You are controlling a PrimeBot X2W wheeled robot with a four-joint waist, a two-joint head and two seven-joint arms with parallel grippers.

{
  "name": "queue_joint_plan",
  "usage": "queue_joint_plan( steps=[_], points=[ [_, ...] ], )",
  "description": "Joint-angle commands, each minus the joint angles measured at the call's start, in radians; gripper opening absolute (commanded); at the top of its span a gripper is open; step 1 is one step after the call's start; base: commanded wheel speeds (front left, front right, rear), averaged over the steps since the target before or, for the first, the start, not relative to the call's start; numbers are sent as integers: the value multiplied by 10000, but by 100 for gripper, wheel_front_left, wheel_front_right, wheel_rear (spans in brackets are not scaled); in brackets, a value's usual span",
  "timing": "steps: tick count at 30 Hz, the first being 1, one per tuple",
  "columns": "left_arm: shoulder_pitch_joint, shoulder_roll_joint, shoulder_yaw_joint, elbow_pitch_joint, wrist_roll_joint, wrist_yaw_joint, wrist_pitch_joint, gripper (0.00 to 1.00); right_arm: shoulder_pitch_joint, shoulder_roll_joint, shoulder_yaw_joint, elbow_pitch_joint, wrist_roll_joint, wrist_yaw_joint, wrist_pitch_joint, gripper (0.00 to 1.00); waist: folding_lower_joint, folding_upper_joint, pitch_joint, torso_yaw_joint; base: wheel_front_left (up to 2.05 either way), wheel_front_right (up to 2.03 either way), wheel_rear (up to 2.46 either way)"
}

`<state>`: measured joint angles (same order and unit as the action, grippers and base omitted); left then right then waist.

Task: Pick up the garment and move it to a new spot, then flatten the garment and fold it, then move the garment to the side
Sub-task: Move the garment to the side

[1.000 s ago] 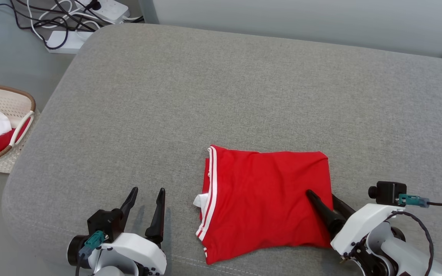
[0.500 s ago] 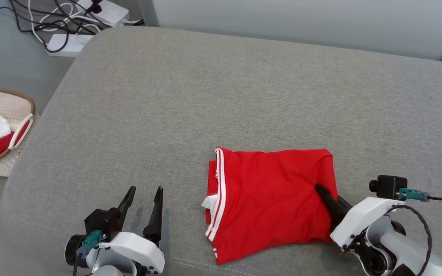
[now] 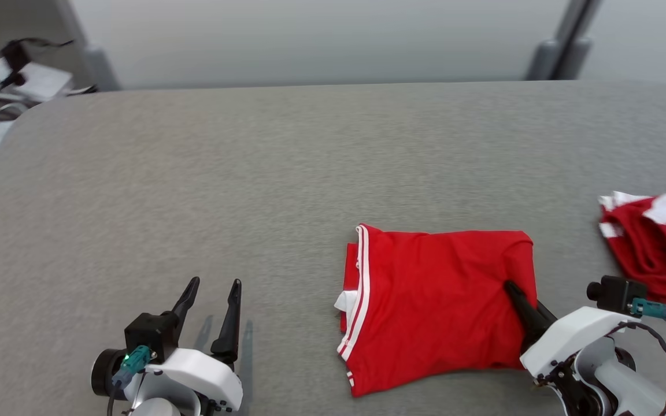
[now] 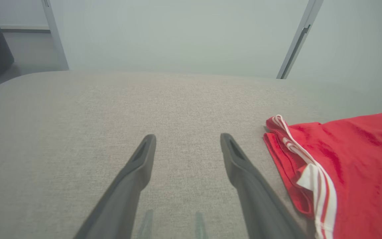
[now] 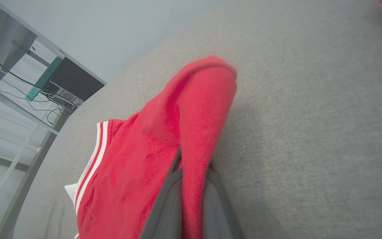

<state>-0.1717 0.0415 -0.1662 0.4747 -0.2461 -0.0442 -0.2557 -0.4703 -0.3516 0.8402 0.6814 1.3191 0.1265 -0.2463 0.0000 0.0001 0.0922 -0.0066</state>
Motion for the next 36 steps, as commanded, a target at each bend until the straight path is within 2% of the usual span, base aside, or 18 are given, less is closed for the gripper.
queue_joint_plan(
  steps=[1,8,14,23,30,36],
  points=[
    [-285,87,355,-255,93,-59,-61,100,205,-96,-75,-240,-136,42,-151,0,0,-1,-244,-967,0,0,0],
    [-128,87,514,-250,130,-57,-61,100,545,-34,-435,-252,-514,42,-153,0,0,-1,-345,-2470,0,0,0],
    [-136,87,509,-249,128,-65,-61,100,371,-50,-459,-106,-839,42,-154,0,0,-1,-166,-3000,0,0,0],
    [-324,87,415,-54,319,-177,-61,100,-1473,-188,-979,318,-2438,42,-154,0,0,-1,214,-2672,0,0,0],
    [-372,87,379,-45,441,-211,-61,100,-2781,-511,-1244,1556,-2962,42,-154,0,0,-1,371,-2033,0,0,0],
    [-380,87,373,-67,496,-216,-61,100,-3407,-1080,-1770,2678,-3331,42,-154,0,0,-1,512,-1626,0,0,0]
  ],
)
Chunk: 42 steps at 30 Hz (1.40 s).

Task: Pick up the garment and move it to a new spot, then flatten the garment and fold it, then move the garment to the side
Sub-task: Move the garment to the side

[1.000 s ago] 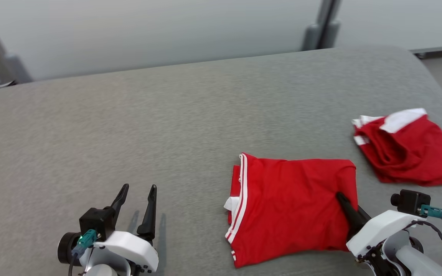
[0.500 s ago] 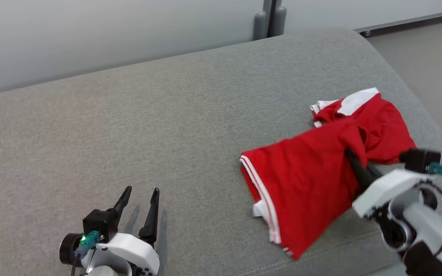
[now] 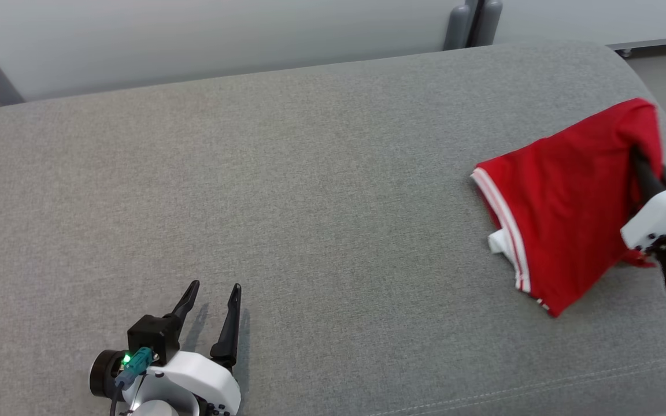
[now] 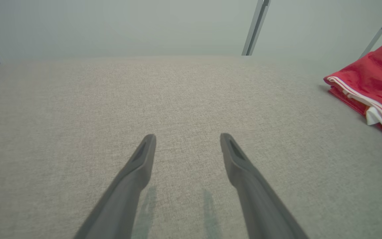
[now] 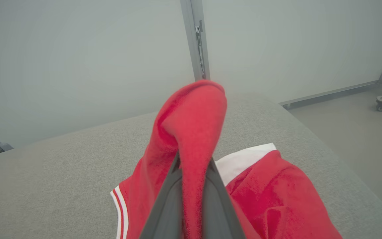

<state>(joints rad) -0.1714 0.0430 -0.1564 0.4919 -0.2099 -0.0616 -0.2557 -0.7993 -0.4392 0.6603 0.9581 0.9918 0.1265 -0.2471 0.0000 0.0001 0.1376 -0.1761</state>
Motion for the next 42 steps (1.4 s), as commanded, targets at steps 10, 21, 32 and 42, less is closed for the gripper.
queue_joint_plan(
  steps=[10,21,32,42],
  points=[
    [-603,72,331,-296,289,-122,-61,100,-801,-677,-1257,1540,-1357,42,-147,44,0,-1,489,395,0,0,0],
    [-859,72,439,-363,527,-114,-61,100,-273,-335,-6179,701,-5995,42,-147,100,0,-1,703,824,0,0,0],
    [-305,72,763,-623,286,363,-61,100,2309,2170,-7285,-3090,-7897,42,-147,100,0,-1,-284,1083,0,0,0],
    [451,72,1223,-802,298,912,-61,100,4222,2770,-6075,-4290,-7810,42,-147,100,0,-1,-1281,1296,0,0,0]
  ],
)
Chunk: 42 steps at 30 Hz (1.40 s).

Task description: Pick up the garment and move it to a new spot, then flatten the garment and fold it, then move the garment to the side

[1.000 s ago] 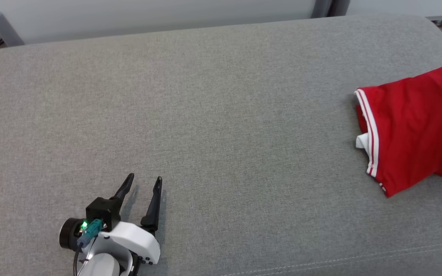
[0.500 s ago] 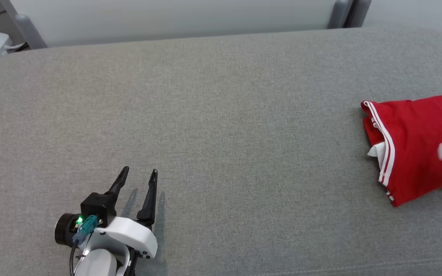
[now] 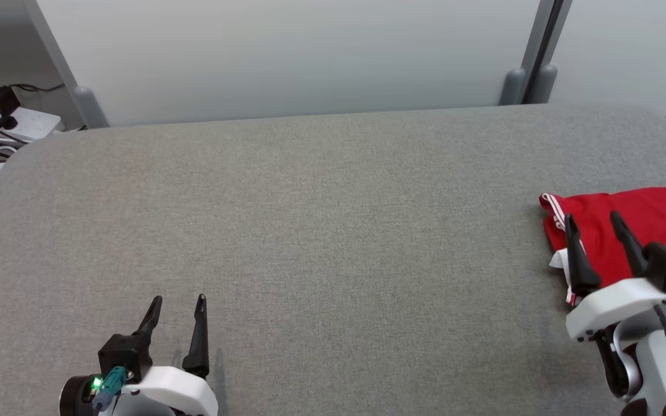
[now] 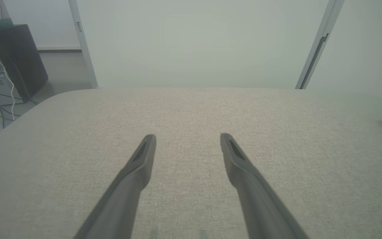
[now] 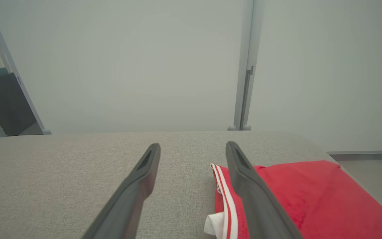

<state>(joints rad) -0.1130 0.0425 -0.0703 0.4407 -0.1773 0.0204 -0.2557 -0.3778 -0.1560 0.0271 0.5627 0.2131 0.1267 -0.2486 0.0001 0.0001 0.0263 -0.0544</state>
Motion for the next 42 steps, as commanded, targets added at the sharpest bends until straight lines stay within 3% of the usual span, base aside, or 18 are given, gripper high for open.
queue_joint_plan(
  steps=[1,19,25,26,37,42],
  points=[
    [-87,77,398,-306,-7,106,-61,100,156,-18,289,-424,-46,40,-132,100,-1,-1,-226,107,0,0,0],
    [596,77,887,-808,91,222,-61,100,1721,256,119,-820,-363,40,-132,100,-1,-1,-785,485,0,0,0],
    [686,77,907,-1003,-100,-56,-61,100,1846,293,35,-824,-409,40,-132,100,-1,-1,-814,536,0,0,0],
    [928,-2,561,-703,-60,-27,-2,0,1943,328,-171,-592,-339,-2,6,0,-1,-1,-817,536,0,0,0],
    [1157,-84,655,-281,-853,-102,266,0,2443,582,-279,-310,456,0,276,0,23,-1,-811,536,0,0,0],
    [1129,-77,679,-369,-1432,-161,387,0,2470,603,-306,-446,1034,2,398,0,1,-1,-767,537,0,0,0]
  ],
)
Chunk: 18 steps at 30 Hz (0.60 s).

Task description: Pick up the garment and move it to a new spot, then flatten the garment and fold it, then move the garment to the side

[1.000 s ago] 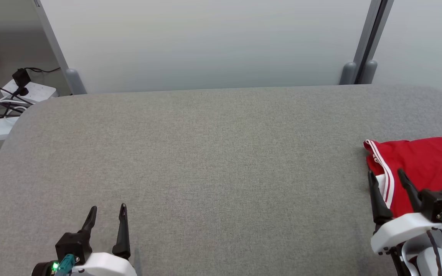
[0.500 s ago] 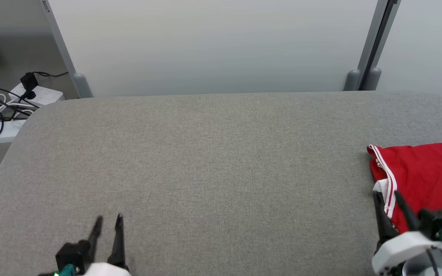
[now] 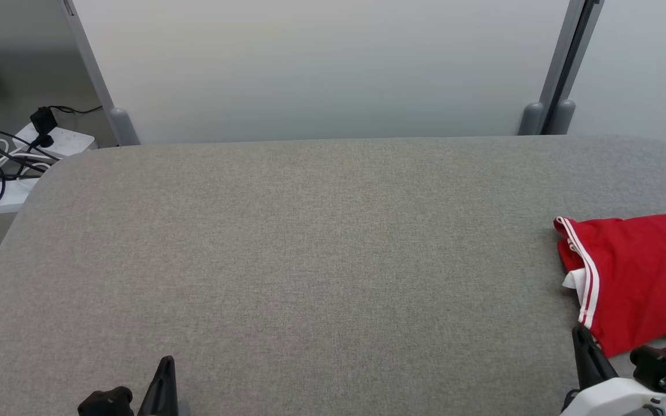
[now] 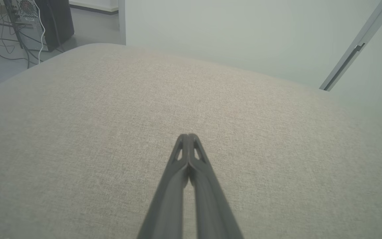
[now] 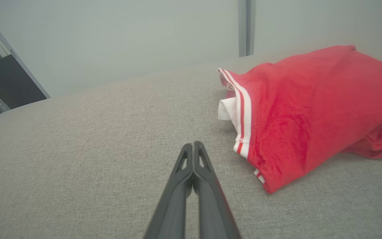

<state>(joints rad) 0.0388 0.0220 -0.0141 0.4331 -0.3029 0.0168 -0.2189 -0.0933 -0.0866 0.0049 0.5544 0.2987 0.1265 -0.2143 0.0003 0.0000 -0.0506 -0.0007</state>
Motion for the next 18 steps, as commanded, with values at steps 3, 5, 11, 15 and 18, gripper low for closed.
queue_joint_plan(
  steps=[3,5,11,15,18],
  points=[
    [-412,132,137,-344,-521,-161,96,0,-365,-79,-105,-444,523,5,132,0,-2,0,20,0,0,0,0],
    [-428,135,153,-375,-747,-184,150,0,-358,-72,-121,-495,749,6,185,0,-2,0,29,0,0,0,0],
    [-480,143,209,-465,-1436,-256,320,0,-342,-47,-175,-645,1440,8,352,0,-2,0,58,1,0,0,0],
    [-508,147,239,-508,-1778,-292,407,0,-336,-35,-203,-718,1784,9,437,0,-3,0,72,1,0,0,0],
    [-537,151,270,-550,-2120,-328,495,0,-329,-23,-232,-791,2128,10,522,0,-3,0,86,1,0,0,0]
  ],
)
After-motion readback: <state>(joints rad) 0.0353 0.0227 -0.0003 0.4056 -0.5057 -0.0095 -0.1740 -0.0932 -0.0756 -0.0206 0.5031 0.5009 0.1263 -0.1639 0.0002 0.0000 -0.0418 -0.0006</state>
